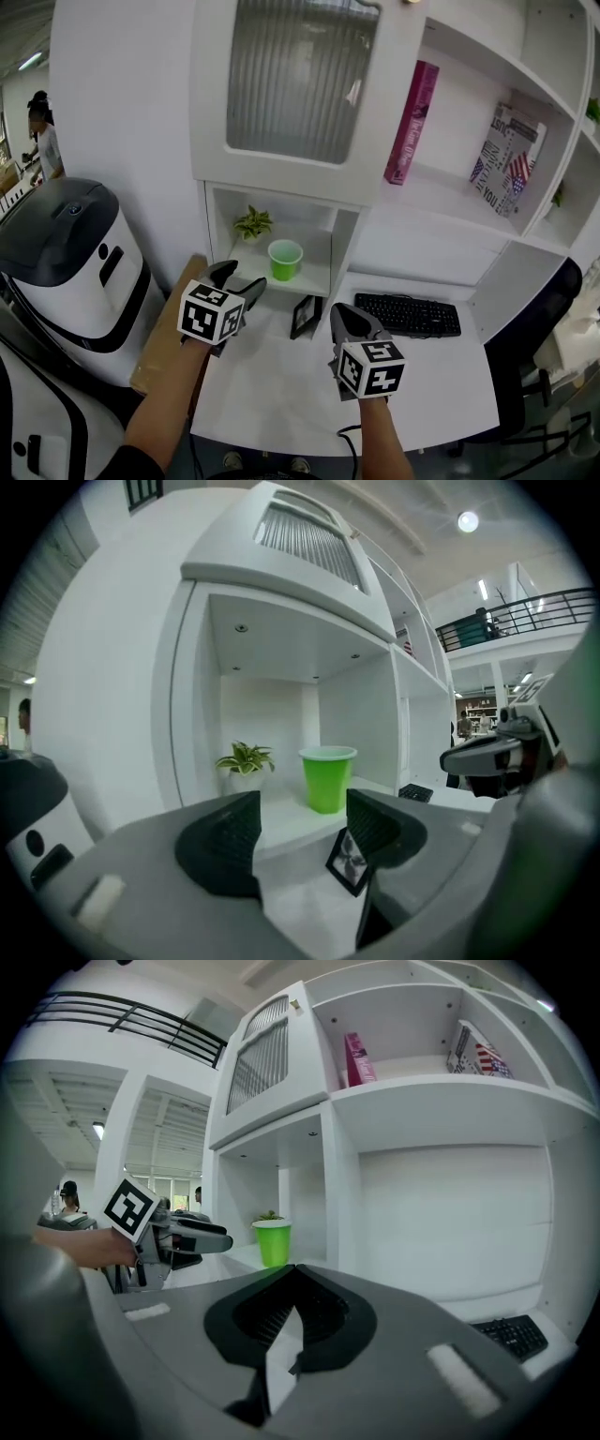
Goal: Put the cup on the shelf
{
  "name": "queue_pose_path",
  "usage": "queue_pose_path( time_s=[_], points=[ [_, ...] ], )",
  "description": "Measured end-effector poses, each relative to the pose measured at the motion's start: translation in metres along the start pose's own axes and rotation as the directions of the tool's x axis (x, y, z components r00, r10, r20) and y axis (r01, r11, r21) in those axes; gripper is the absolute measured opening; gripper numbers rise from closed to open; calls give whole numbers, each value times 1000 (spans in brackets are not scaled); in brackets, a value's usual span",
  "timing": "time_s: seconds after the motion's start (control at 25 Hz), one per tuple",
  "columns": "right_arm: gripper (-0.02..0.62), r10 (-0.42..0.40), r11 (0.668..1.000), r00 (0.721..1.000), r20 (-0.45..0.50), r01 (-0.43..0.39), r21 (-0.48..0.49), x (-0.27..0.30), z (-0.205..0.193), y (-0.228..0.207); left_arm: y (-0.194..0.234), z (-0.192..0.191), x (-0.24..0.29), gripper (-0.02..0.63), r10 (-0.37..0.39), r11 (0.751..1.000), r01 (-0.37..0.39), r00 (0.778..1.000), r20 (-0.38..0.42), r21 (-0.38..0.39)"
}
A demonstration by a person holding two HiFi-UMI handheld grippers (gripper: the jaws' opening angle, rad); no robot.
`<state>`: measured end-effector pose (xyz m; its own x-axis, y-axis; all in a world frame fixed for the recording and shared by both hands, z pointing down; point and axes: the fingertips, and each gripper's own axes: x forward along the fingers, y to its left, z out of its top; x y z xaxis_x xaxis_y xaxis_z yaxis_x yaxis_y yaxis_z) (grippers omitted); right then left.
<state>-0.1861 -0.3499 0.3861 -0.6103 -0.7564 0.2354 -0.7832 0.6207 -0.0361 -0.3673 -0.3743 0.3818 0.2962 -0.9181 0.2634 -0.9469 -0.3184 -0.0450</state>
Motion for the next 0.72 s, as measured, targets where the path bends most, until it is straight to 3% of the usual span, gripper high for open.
queue_pose_path(
  time_s=[0.32,0.52,0.72],
  points=[
    [25,43,999,999,-2,-43,-12,8,1,2,-5,-10,-46,205,34,999,-33,998,56,-20],
    [25,64,998,998,-5,-64,-10,12,-1,5,1,-11,-62,107,53,995,-45,994,98,-85],
    [23,70,997,998,6,-70,-30,10,1,6,5,-9,-68,18,107,991,-97,988,112,-87]
  ],
)
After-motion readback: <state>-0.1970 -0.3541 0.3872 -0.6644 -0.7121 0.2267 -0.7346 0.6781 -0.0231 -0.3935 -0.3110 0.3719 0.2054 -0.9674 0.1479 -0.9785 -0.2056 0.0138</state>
